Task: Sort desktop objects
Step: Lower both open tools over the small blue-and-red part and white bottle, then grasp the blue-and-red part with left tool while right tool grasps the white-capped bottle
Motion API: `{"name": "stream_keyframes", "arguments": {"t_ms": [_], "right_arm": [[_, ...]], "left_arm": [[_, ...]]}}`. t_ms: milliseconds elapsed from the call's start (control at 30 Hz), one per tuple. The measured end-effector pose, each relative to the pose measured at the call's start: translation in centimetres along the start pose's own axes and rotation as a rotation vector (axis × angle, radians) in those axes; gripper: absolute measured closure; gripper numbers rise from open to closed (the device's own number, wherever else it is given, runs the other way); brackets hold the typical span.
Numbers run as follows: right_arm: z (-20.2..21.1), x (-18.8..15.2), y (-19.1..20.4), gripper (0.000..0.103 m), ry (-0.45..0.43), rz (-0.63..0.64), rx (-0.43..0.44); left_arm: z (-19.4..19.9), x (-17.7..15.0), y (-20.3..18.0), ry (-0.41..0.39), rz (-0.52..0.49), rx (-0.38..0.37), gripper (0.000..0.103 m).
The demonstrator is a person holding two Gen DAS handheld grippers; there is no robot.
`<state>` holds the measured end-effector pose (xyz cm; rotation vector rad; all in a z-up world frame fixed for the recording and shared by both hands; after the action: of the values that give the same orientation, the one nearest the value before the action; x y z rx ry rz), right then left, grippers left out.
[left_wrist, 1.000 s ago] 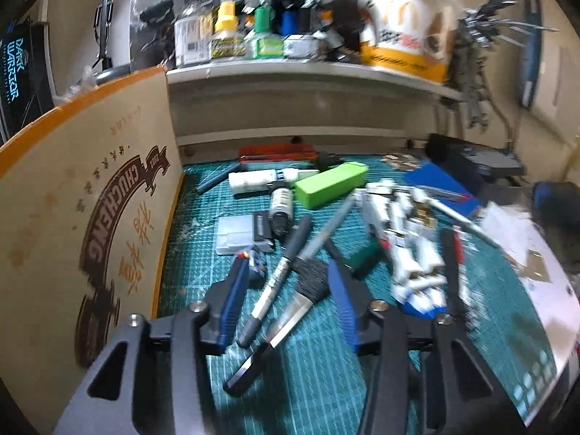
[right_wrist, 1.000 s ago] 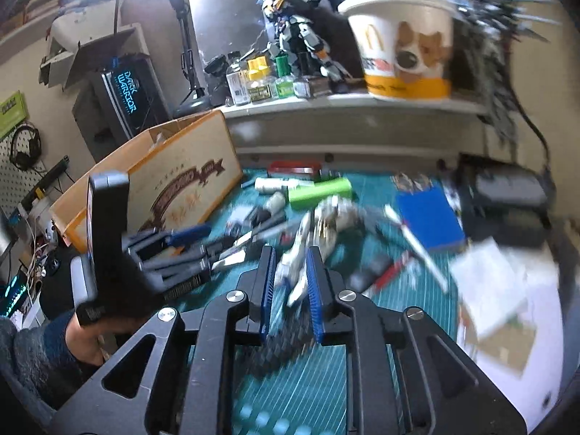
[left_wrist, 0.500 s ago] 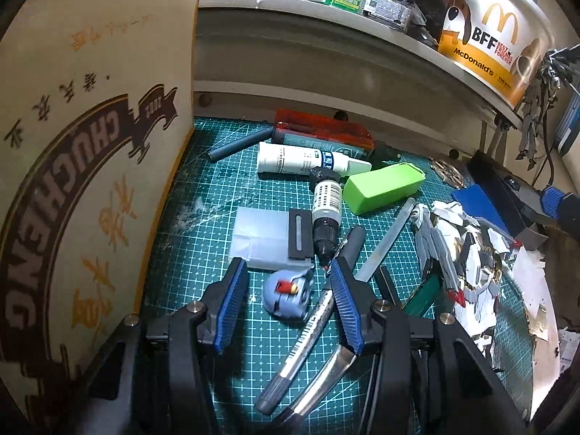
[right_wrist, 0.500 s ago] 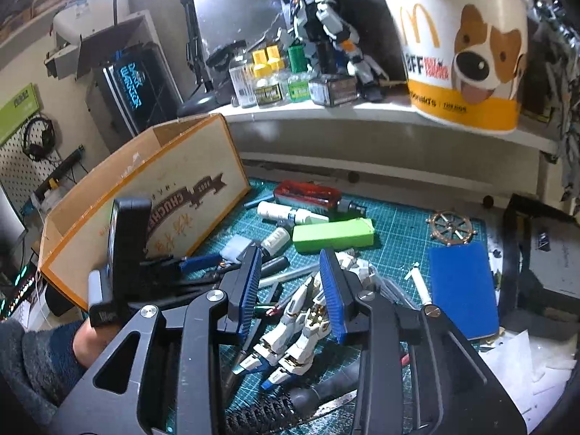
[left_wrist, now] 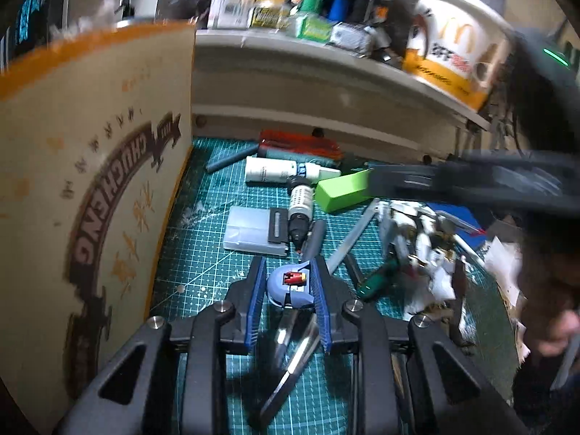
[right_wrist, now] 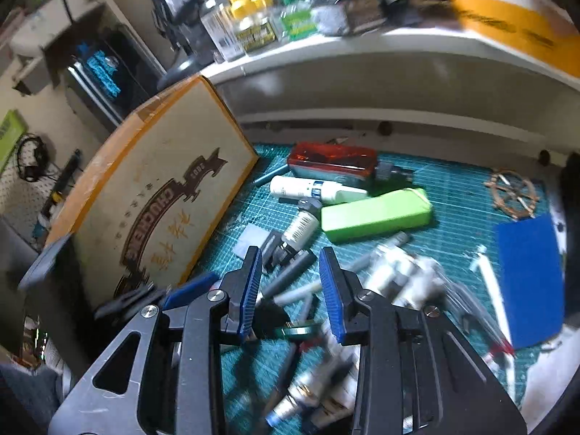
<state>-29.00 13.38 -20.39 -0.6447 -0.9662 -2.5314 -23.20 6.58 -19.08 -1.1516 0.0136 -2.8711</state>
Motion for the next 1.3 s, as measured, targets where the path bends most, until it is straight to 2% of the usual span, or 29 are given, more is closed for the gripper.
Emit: {"name": "stream_keyframes", "arguments": {"t_ms": [100,267,467,533,667,867,1000,1133,1300], "right_arm": [[-3.1,0.6,-1.0,0.074,0.083,-0.079,-0.065],[-6.5,1.0,-2.5,0.075,0.143,-0.185,-0.111],[-8.2,1.1,-3.5,0.075,0.140,-0.221,-0.175],[-8.1,1.0,-3.5,0.080,0.138,-0.223,-0.183],[-7.8,0.8,-3.4,0.083,0.125,-0.221,-0.186],[-5.3,0.9,-2.2,0.083,0.053,-0.202,-0.175],[-1.6,0.8,0.4,0.083,-0.014,-0.148,-0.130],[2.5,0.4,2.9,0.083,-0.082,-0.066,-0.138],[6.9,-0.7,5.8,0.083,-0.166,0.032,-0.188]], "left_arm": [[1.2,-0.7,-0.2,-0.020,-0.020,0.000,0.077],[2.2,-2.5,-0.5,-0.011,-0.032,-0.030,0.077],[2.6,-3.1,-0.5,-0.006,-0.032,-0.068,0.077],[2.8,-3.1,-0.5,-0.009,-0.034,-0.074,0.077],[3.5,-3.3,-0.3,-0.015,-0.038,-0.086,0.077],[4.4,-3.5,-0.5,-0.025,-0.046,-0.105,0.077],[5.4,-3.3,-0.6,-0.046,-0.058,-0.112,0.077],[7.0,-2.9,-0.5,-0.076,-0.083,-0.103,0.077],[10.0,-2.4,-0.6,-0.142,-0.105,-0.087,0.077]]}}
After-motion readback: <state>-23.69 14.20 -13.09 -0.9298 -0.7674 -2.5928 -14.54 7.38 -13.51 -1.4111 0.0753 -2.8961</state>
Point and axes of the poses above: each gripper's, at about its wrist camera, not at the fingertips, and z roughly against the way its jaws point, y to its left, x to its top, the point moved 10 cm from there along -z, roughly the way its jaws point, and after that the axes turned 12 degrees about x, right-handed, at the moved point
